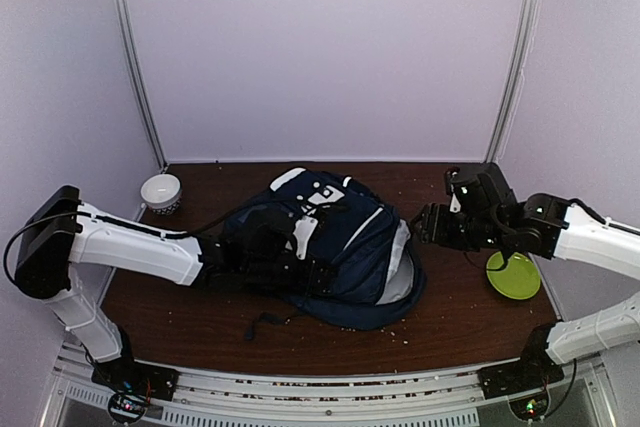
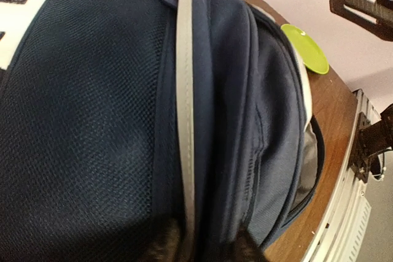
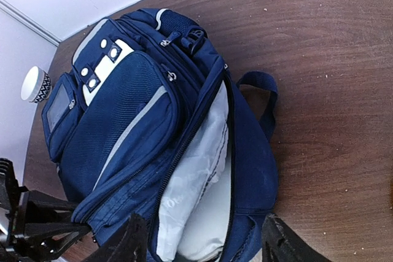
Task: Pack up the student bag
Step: Adjust the student bag at the center of the board.
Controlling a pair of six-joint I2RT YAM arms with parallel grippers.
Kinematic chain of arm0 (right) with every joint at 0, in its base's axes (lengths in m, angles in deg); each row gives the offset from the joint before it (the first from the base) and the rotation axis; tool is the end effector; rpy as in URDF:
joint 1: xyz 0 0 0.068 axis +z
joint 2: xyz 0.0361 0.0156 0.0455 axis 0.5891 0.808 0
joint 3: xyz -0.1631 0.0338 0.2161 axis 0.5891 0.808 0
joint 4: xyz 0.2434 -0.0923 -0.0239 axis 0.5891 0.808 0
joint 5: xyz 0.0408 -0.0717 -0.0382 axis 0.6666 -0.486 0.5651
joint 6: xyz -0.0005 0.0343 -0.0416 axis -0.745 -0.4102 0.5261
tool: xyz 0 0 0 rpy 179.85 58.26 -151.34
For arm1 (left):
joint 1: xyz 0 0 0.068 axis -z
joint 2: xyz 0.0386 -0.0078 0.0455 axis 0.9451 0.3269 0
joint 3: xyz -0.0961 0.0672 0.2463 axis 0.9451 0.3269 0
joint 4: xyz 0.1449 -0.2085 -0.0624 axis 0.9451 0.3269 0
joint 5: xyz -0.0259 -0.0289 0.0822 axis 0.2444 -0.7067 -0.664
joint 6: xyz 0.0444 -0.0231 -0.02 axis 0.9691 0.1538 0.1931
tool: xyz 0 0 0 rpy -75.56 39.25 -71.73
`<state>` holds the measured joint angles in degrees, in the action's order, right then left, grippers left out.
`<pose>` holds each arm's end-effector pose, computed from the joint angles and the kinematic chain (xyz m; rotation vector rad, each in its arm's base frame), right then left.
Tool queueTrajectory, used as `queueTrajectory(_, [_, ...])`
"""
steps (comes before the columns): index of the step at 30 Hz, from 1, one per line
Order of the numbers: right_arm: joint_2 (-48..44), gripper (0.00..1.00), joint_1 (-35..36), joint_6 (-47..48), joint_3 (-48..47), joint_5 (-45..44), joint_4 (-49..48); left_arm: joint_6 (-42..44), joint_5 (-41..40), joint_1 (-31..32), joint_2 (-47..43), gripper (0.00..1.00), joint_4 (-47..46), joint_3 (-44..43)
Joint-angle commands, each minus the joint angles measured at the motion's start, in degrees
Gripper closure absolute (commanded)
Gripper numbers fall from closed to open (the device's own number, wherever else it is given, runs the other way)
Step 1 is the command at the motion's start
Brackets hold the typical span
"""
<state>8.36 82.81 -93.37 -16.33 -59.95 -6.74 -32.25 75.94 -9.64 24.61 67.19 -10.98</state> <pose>0.1659 0.1676 0.2891 0.0570 2.3571 0.6361 0.1684 -0.3086 0.2000 0.5403 2.2424 -0.9539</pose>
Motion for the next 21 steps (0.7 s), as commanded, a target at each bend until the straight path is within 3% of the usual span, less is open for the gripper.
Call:
queueTrajectory(1, [-2.56, 0.36, -0.55, -0.73, 4.46, -1.1, -1.82, 2.9, -4.7, -0.37, -5.31, 0.53, 9.28, 1.84])
queueTrajectory(4, [-4.3, 0.37, -0.7, -1.24, 7.43, -1.21, -2.65, 5.03, -6.49, 0.14, -7.92, 0.36, 13.15, -0.07])
queueTrajectory(6, [-5.73, 0.37, -0.81, -1.3, 9.25, -1.57, -3.07, 6.96, -7.3, 0.49, -8.28, 0.3, 15.59, -3.04])
queueTrajectory(21, [-15.92, 0.37, -1.44, -2.79, 18.99, -2.38, -5.73, 22.23, -9.61, 4.03, 18.76, 0.26, 36.52, -40.9])
